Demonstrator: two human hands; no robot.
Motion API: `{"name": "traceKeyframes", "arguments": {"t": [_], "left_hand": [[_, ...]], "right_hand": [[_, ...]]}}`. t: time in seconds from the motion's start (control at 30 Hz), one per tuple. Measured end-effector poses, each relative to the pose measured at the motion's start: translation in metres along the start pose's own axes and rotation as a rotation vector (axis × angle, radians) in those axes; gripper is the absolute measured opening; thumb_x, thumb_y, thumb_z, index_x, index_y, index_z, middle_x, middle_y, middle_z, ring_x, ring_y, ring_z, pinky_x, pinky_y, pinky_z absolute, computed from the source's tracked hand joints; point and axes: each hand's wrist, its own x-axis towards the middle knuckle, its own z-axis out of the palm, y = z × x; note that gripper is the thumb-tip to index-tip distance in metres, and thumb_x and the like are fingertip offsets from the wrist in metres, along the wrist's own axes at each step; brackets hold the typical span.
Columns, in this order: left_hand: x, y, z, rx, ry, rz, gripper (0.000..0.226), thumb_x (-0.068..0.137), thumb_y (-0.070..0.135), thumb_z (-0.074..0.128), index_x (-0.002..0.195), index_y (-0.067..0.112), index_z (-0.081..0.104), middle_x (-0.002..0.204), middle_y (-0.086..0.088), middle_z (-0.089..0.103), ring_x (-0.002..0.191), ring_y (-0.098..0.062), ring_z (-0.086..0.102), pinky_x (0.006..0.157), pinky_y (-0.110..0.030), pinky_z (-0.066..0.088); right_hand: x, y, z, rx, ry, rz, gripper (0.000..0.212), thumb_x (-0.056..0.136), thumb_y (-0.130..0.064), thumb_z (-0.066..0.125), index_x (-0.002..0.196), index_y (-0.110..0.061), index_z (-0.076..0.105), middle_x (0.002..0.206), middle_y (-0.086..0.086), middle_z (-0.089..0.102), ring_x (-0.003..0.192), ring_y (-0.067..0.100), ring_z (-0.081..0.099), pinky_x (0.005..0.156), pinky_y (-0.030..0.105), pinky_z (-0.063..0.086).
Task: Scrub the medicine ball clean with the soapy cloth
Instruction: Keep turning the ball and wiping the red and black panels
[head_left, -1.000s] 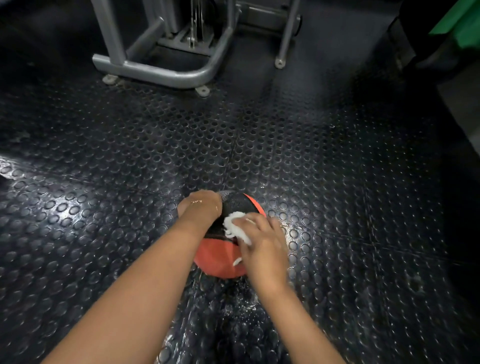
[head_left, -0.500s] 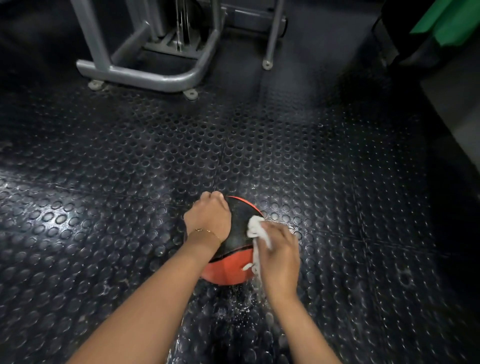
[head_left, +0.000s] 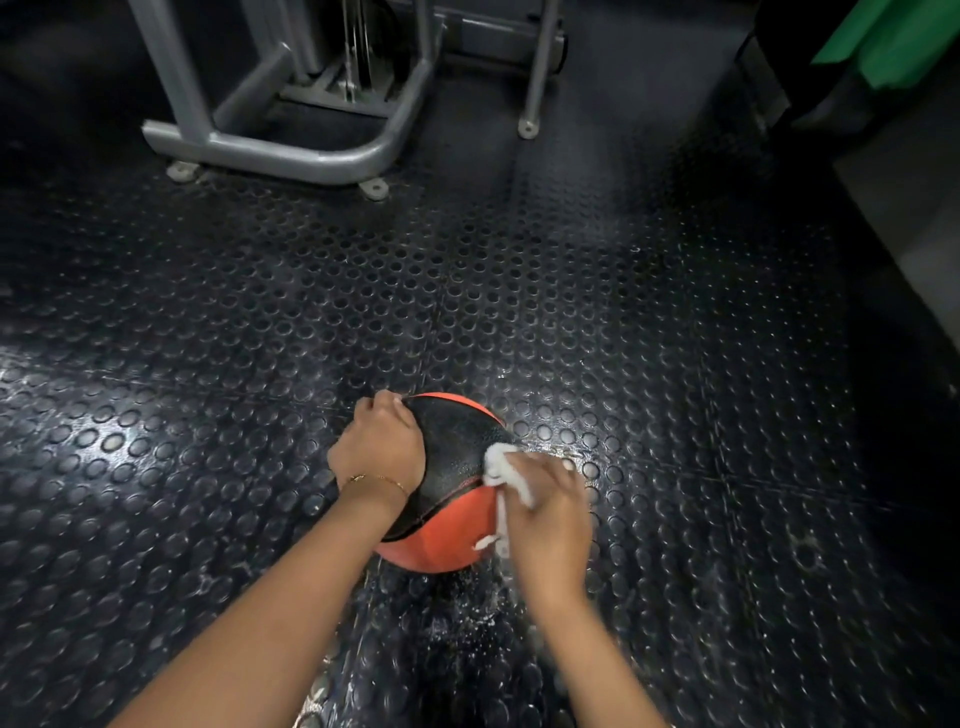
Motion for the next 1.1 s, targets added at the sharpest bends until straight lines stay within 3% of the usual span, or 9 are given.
{"name": "traceKeyframes", "arguments": {"t": [0.1, 0.2, 0.3, 0.4, 0.53, 0.7, 0.8, 0.93, 1.1], "left_hand": [[-0.004, 0.001, -0.001, -0.011, 0.004, 0.0, 0.038, 0.102, 0.028, 0.02, 0.121, 0.011, 0.048, 0.124, -0.013, 0.049, 0.104, -0.037, 0.056, 0.08, -0.04, 0.041], [-0.009, 0.001, -0.003, -0.007, 0.008, 0.017, 0.038, 0.102, 0.028, 0.021, 0.122, 0.012, 0.048, 0.123, -0.012, 0.049, 0.105, -0.036, 0.055, 0.08, -0.041, 0.041], [-0.008, 0.0, -0.004, -0.025, -0.007, -0.029, 0.037, 0.102, 0.028, 0.021, 0.121, 0.01, 0.048, 0.124, -0.012, 0.049, 0.105, -0.037, 0.055, 0.081, -0.042, 0.041], [-0.007, 0.0, -0.005, -0.031, -0.004, -0.059, 0.037, 0.102, 0.027, 0.02, 0.12, 0.008, 0.047, 0.125, -0.014, 0.048, 0.105, -0.038, 0.055, 0.079, -0.042, 0.039], [-0.009, -0.009, -0.003, -0.053, 0.011, -0.061, 0.037, 0.102, 0.027, 0.02, 0.12, 0.01, 0.047, 0.123, -0.012, 0.048, 0.104, -0.036, 0.055, 0.072, -0.039, 0.035], [-0.027, -0.018, 0.002, -0.075, 0.045, -0.014, 0.037, 0.102, 0.027, 0.021, 0.124, 0.014, 0.047, 0.125, -0.007, 0.047, 0.109, -0.028, 0.052, 0.075, -0.037, 0.037], [-0.021, -0.023, -0.001, -0.11, 0.012, 0.101, 0.04, 0.102, 0.029, 0.02, 0.129, 0.02, 0.048, 0.132, 0.0, 0.045, 0.114, -0.023, 0.051, 0.084, -0.038, 0.042], [0.001, -0.025, -0.014, -0.153, 0.06, 0.124, 0.04, 0.101, 0.034, 0.026, 0.132, 0.022, 0.048, 0.14, 0.0, 0.037, 0.12, -0.025, 0.046, 0.091, -0.04, 0.043], [-0.02, -0.031, -0.002, -0.242, 0.063, -0.011, 0.046, 0.101, 0.037, 0.024, 0.139, 0.02, 0.042, 0.142, -0.006, 0.039, 0.128, -0.027, 0.04, 0.103, -0.041, 0.034]], "right_hand": [[-0.02, -0.019, 0.003, -0.05, -0.039, -0.32, 0.039, 0.064, -0.006, 0.065, 0.098, -0.025, 0.068, 0.097, -0.009, 0.063, 0.085, 0.016, 0.049, 0.072, 0.023, 0.039], [-0.008, -0.008, 0.005, 0.08, 0.013, -0.071, 0.032, 0.074, -0.004, 0.065, 0.102, -0.02, 0.068, 0.101, -0.004, 0.062, 0.09, 0.023, 0.053, 0.07, 0.031, 0.043], [0.015, 0.007, 0.008, 0.153, -0.015, 0.235, 0.029, 0.085, -0.007, 0.06, 0.111, -0.017, 0.065, 0.109, -0.003, 0.061, 0.103, 0.024, 0.055, 0.083, 0.037, 0.047], [0.016, -0.005, 0.003, 0.079, -0.046, 0.117, 0.03, 0.083, -0.007, 0.062, 0.11, -0.02, 0.066, 0.104, -0.014, 0.055, 0.102, 0.014, 0.048, 0.085, 0.025, 0.041], [-0.007, -0.018, 0.002, -0.015, -0.048, -0.189, 0.035, 0.072, -0.006, 0.07, 0.102, -0.024, 0.069, 0.101, -0.01, 0.062, 0.089, 0.016, 0.048, 0.07, 0.029, 0.043], [0.026, 0.01, 0.001, 0.047, -0.139, 0.206, 0.022, 0.086, -0.018, 0.06, 0.107, -0.022, 0.066, 0.104, -0.006, 0.064, 0.084, 0.023, 0.061, 0.068, 0.041, 0.053], [0.027, 0.015, -0.007, 0.078, -0.22, 0.206, 0.019, 0.087, -0.017, 0.059, 0.104, -0.021, 0.067, 0.094, -0.01, 0.066, 0.076, 0.016, 0.063, 0.067, 0.036, 0.054], [0.008, 0.018, -0.025, 0.354, -0.244, 0.301, 0.012, 0.085, -0.01, 0.062, 0.086, -0.021, 0.065, 0.072, -0.012, 0.064, 0.061, -0.008, 0.057, 0.054, 0.006, 0.04], [0.005, 0.005, -0.004, 0.25, -0.221, 0.151, 0.024, 0.081, -0.019, 0.067, 0.104, -0.022, 0.066, 0.093, -0.014, 0.061, 0.089, 0.006, 0.057, 0.074, 0.016, 0.043]]}}
